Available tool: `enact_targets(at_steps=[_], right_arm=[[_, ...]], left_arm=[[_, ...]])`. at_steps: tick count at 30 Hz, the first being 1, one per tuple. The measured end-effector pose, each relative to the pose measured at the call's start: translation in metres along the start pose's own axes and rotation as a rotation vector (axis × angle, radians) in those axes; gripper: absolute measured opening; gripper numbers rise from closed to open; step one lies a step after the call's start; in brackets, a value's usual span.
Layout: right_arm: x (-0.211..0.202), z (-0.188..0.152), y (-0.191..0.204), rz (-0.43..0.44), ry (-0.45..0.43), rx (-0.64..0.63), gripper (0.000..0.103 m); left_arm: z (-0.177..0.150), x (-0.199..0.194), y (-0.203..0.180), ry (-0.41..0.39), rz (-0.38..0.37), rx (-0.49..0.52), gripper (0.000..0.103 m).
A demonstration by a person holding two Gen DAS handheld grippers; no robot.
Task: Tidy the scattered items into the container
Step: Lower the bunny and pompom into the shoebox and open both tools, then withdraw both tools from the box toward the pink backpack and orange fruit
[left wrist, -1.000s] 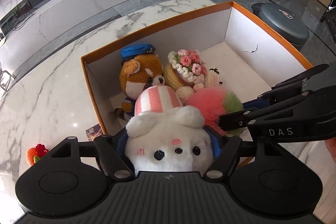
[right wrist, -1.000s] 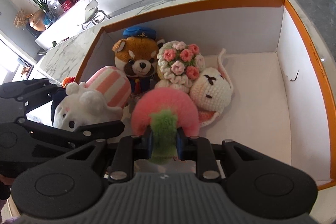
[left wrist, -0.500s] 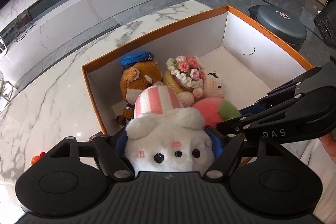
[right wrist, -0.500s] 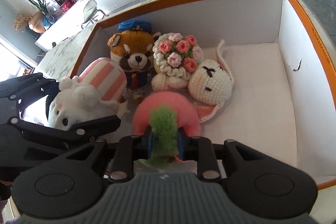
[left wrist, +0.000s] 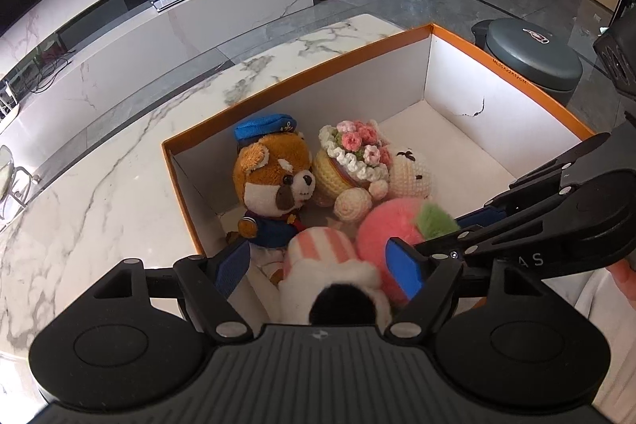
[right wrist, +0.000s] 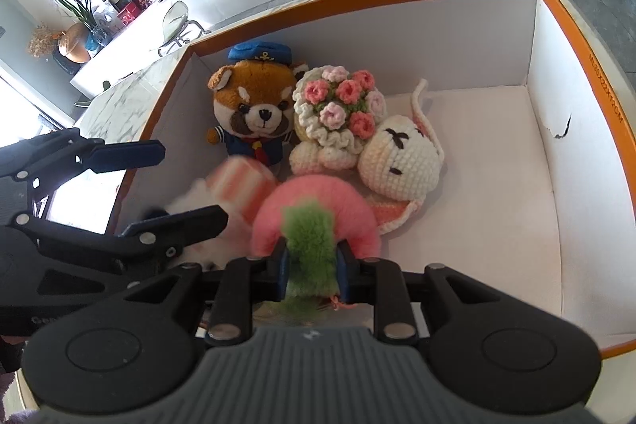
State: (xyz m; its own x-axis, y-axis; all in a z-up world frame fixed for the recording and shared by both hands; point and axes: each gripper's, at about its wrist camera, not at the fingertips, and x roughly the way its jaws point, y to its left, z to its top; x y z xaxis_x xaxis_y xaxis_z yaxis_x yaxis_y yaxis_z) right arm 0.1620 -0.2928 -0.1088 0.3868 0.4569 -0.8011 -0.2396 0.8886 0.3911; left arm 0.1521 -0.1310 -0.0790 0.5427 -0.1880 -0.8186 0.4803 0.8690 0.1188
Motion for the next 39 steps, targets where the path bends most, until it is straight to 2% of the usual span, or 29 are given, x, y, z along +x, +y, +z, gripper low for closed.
enact_targets(at_steps=[3, 5, 7, 9, 17, 23, 25, 28, 30, 39], right_arm=[[0.001, 0.000, 0.001, -0.007, -0.001, -0.003, 0.027], [0.002, 0.000, 0.002, 0.002, 0.001, -0.005, 0.027], [0.004, 0.001, 0.002, 0.010, 0.008, -0.001, 0.027], [0.008, 0.001, 0.006, 0.001, 0.021, -0.016, 0.028], [0.011, -0.002, 0.023, -0.052, 0.016, -0.060, 0.034], [0.000, -0.005, 0.035, -0.100, -0.020, -0.077, 0.052], [-0.006, -0.007, 0.041, -0.131, -0.039, -0.094, 0.056], [-0.016, -0.012, 0.053, -0.204, -0.078, -0.134, 0.069], [-0.022, -0.015, 0.058, -0.239, -0.095, -0.151, 0.070], [-0.058, -0.037, 0.099, -0.293, -0.200, -0.171, 0.076]], left_arm=[[-0.002, 0.000, 0.001, 0.004, 0.003, -0.008, 0.087], [-0.003, -0.002, 0.002, 0.001, -0.001, -0.015, 0.082], [-0.003, -0.003, 0.004, -0.002, -0.006, -0.025, 0.069], [-0.004, -0.004, 0.006, -0.005, -0.016, -0.042, 0.067], [-0.008, -0.014, 0.015, -0.027, 0.001, -0.099, 0.067], [-0.015, -0.033, 0.018, -0.057, 0.007, -0.128, 0.067], [-0.018, -0.042, 0.020, -0.072, 0.021, -0.135, 0.067], [-0.024, -0.058, 0.023, -0.101, 0.012, -0.152, 0.067], [-0.028, -0.068, 0.024, -0.120, 0.018, -0.160, 0.067], [-0.049, -0.113, 0.039, -0.198, 0.039, -0.233, 0.067]])
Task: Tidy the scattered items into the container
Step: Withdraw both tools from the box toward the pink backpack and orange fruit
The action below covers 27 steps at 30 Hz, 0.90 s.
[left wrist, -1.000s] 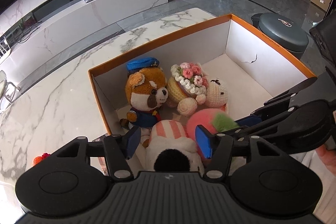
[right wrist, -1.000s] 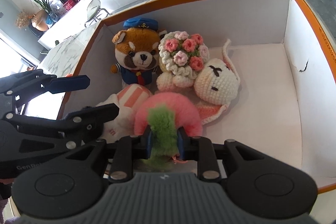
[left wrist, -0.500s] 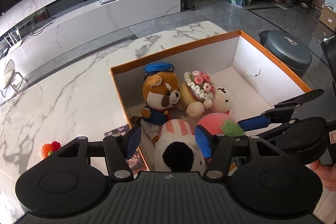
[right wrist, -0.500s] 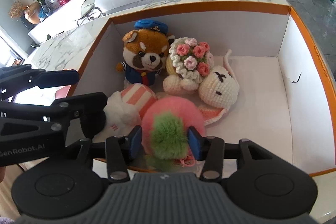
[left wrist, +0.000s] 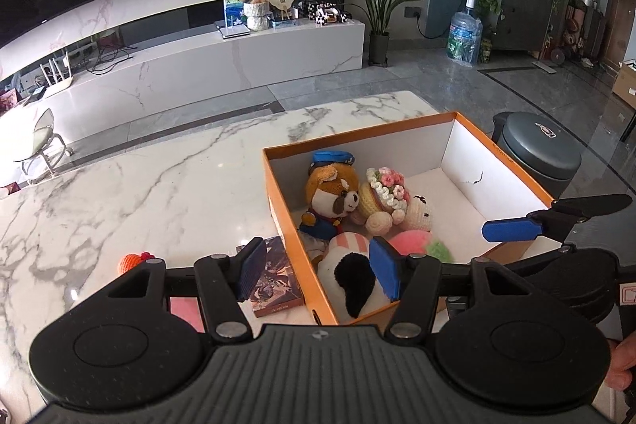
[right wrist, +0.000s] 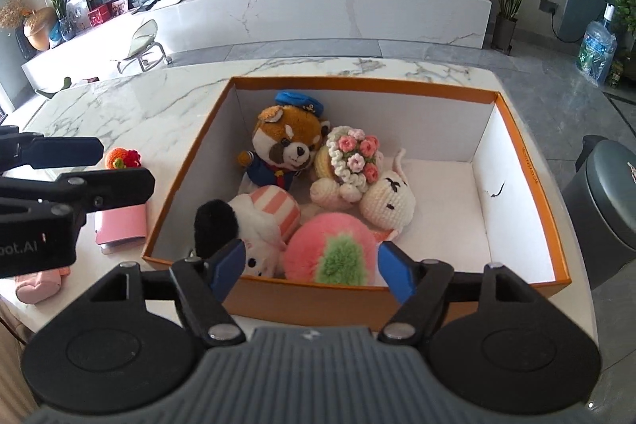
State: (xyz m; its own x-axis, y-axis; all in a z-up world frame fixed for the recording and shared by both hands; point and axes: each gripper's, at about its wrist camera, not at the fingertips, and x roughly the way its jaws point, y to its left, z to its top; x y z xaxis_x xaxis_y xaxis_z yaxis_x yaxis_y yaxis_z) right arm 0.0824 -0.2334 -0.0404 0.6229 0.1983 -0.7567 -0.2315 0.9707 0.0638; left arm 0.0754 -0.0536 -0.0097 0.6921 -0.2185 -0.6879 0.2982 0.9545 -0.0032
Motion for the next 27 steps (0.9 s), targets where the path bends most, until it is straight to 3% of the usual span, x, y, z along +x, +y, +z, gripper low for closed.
enact_targets(at_steps=[11, 27], right_arm=[[-0.048, 0.001, 0.079, 0.006, -0.165, -0.140, 0.076], [-0.049, -0.017, 0.201, 0.070, -0.220, -0.347, 0.079]], left_arm=[[-0.022, -0.056, 0.037, -0.086, 0.109, -0.105, 0.068], [-0.086, -0.097, 0.124, -0.103, 0.267, -0.324, 0.068]])
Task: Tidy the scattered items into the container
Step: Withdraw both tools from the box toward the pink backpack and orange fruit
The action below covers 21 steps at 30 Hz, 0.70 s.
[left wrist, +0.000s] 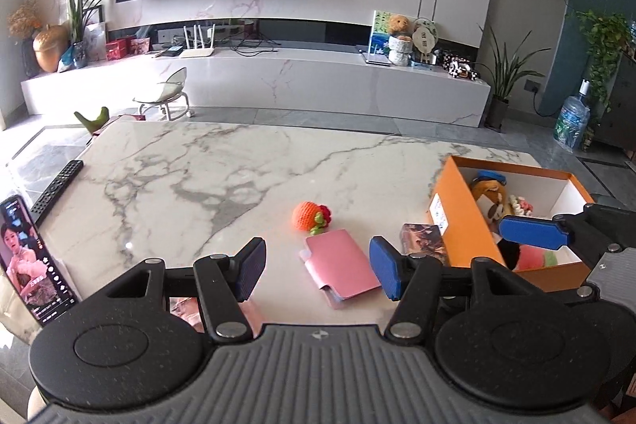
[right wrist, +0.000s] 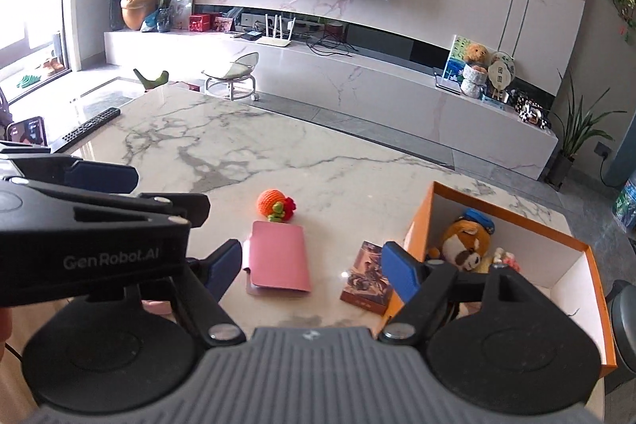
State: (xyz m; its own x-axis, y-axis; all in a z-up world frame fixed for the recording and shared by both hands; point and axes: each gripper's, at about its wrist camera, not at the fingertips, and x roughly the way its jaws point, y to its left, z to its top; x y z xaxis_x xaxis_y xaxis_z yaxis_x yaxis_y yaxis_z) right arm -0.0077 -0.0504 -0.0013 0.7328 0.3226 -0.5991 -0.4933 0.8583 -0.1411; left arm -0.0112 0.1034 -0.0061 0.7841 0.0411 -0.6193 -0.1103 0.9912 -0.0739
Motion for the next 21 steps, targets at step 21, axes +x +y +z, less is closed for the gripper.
enact_targets(at_steps=[21], right_arm=[[0.075, -0.027, 0.083, 0.000, 0.142, -0.130, 0.080]], left_arm=[[-0.055, 0.051, 0.086, 0.172, 0.113, -0.134, 0.086]])
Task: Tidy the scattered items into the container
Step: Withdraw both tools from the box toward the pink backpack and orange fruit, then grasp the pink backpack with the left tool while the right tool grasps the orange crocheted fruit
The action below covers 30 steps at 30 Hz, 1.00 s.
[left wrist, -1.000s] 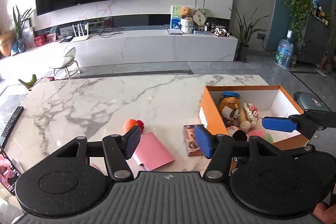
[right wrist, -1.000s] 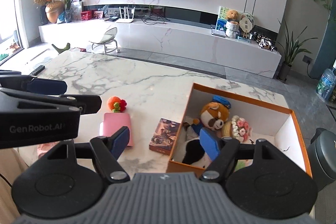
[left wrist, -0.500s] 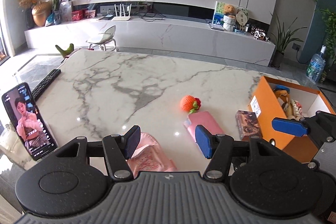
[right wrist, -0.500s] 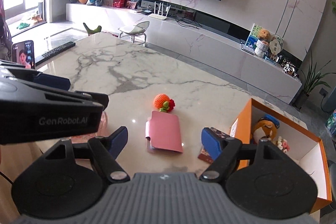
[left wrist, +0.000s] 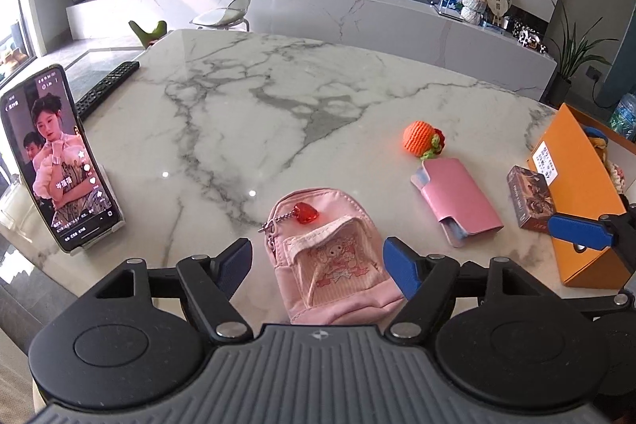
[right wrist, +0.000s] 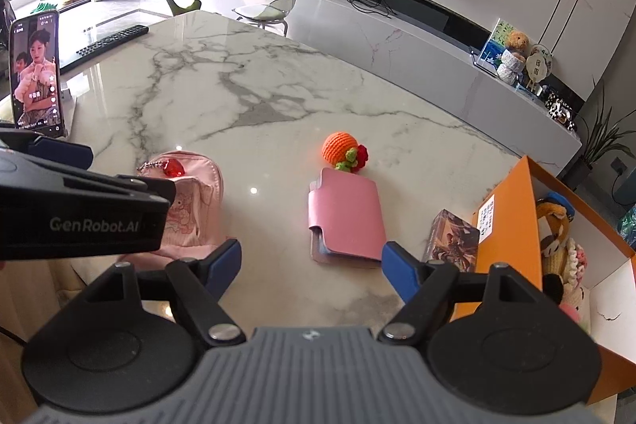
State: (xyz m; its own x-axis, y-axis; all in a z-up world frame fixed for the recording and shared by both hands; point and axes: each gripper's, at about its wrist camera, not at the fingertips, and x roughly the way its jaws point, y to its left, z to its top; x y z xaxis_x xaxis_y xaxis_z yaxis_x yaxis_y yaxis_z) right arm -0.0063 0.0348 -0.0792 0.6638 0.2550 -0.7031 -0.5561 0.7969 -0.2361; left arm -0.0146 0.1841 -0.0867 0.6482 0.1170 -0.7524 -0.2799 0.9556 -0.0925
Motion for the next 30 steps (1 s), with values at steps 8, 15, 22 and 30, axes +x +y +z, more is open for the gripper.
enact_targets(at_steps=[8, 15, 22, 30], right_arm=[[0.026, 0.002, 0.001, 0.006, 0.043, 0.003, 0.080], [0.044, 0.005, -0.004, 0.009, 0.072, 0.020, 0.080], [0.061, 0.006, -0.016, -0.001, 0.095, 0.059, 0.080], [0.075, 0.014, -0.034, -0.019, 0.065, 0.100, 0.080]], left_arm=[[0.004, 0.029, 0.018, 0.050, 0.019, -0.081, 0.086], [0.004, 0.059, 0.011, 0.129, 0.015, -0.075, 0.086], [0.003, 0.076, 0.008, 0.146, -0.026, -0.076, 0.069], [0.017, 0.081, 0.003, 0.091, -0.040, -0.068, 0.044]])
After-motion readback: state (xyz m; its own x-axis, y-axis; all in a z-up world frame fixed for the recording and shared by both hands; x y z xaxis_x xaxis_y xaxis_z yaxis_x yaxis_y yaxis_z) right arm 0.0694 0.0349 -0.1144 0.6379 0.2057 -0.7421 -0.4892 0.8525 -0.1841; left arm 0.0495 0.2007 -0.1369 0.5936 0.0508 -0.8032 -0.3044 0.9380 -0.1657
